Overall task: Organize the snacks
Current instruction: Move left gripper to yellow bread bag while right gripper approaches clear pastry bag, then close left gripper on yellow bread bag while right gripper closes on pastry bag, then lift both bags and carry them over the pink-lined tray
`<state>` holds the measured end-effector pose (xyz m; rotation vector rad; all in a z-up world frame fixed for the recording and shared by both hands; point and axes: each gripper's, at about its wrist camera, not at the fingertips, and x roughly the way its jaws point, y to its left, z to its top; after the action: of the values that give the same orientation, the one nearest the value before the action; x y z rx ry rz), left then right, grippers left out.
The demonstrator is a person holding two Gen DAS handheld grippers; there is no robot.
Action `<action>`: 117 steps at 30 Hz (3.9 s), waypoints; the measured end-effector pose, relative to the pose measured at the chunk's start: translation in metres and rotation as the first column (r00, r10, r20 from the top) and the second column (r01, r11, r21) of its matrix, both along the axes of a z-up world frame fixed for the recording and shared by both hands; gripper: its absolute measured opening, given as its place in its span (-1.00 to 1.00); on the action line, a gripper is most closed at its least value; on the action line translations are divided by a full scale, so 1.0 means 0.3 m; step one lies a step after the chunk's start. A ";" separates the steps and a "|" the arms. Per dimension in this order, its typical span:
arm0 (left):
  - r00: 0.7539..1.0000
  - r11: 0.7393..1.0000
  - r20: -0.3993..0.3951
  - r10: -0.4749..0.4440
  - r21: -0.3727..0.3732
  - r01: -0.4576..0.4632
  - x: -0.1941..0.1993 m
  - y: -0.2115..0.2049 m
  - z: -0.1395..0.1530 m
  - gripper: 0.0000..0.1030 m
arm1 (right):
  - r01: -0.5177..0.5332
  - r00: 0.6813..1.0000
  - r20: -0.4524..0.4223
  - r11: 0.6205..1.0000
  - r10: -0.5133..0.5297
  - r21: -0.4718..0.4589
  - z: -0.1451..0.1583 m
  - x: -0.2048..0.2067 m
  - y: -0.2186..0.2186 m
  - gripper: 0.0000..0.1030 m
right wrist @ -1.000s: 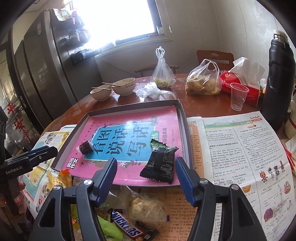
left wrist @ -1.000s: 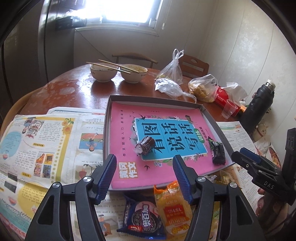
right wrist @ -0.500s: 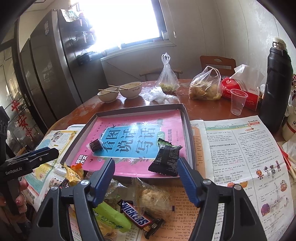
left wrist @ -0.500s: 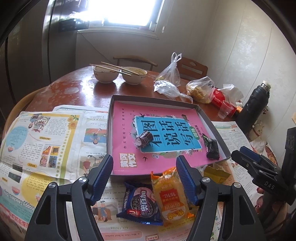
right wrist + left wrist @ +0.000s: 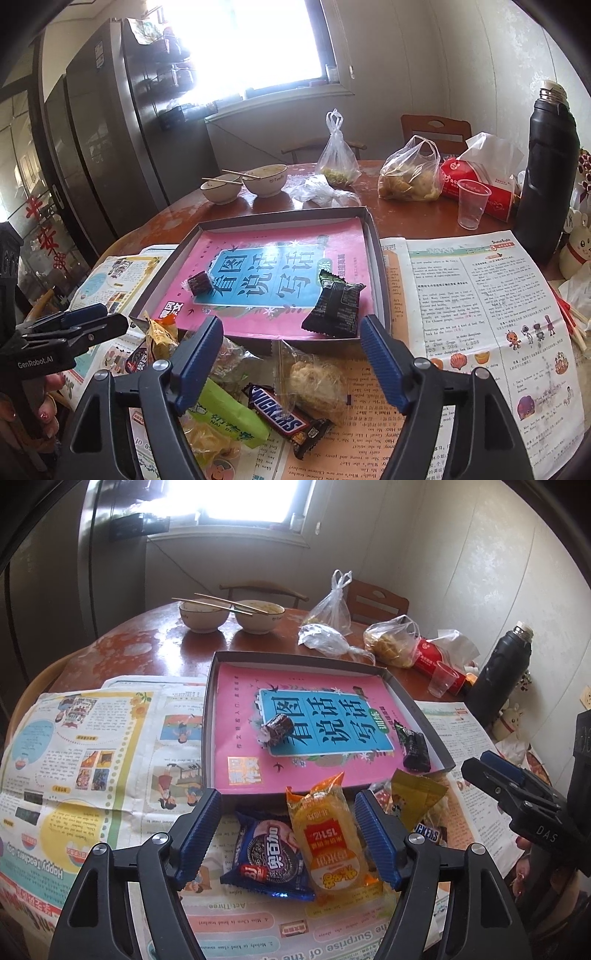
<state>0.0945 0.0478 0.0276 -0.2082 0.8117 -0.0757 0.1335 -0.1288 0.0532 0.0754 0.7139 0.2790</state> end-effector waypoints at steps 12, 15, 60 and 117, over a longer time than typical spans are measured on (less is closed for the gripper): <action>0.998 0.999 -0.053 -0.027 -0.037 0.025 -0.013 -0.001 -0.045 0.47 | -0.006 1.000 -0.001 1.000 0.006 -0.008 -0.003 -0.029 -0.003 0.48; 0.997 0.998 -0.063 -0.039 -0.048 0.036 -0.011 -0.010 -0.054 0.47 | -0.004 1.000 -0.007 1.000 0.004 -0.011 -0.009 -0.033 -0.005 0.49; 0.990 0.995 -0.128 -0.061 -0.083 0.050 0.094 -0.069 -0.143 0.47 | 0.003 0.982 -0.189 1.000 0.001 0.023 -0.227 0.038 -0.055 0.49; 0.989 0.976 0.107 0.105 -0.201 -0.082 0.123 0.112 0.051 -0.36 | 0.002 0.997 -0.078 0.998 0.003 0.059 -0.132 0.014 -0.056 0.06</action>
<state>0.1313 0.0814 0.0429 -0.4243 0.6765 -0.0785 0.1377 -0.1458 0.0136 0.1433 0.7832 0.2990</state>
